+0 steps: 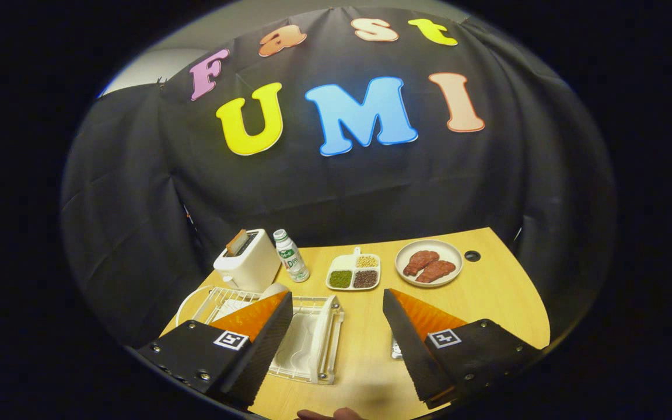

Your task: Take the plate from the dish rack, then take the spoon from the basket and place it into the plate.

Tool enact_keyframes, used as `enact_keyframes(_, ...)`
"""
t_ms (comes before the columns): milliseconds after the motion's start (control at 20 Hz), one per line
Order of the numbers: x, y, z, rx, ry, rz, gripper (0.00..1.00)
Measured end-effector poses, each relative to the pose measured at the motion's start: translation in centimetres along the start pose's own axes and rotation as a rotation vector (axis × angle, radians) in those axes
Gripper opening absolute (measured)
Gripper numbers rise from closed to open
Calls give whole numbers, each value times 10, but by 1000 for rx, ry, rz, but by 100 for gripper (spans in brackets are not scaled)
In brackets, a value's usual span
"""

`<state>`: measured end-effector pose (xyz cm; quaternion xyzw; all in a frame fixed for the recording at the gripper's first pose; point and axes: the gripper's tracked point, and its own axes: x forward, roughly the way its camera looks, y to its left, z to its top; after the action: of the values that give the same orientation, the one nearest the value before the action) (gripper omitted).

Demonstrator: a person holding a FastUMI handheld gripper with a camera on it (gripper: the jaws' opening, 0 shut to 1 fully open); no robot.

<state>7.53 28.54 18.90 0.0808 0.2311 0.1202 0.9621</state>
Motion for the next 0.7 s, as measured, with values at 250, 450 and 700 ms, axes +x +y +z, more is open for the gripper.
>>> enact_keyframes(250, 28, 52, -33, 32, 212, 81, 96)
enact_keyframes(450, 56, 62, -52, 103, 347, 19, 96)
enact_keyframes(700, 86, 76, -62, 106, 405, -6, 96)
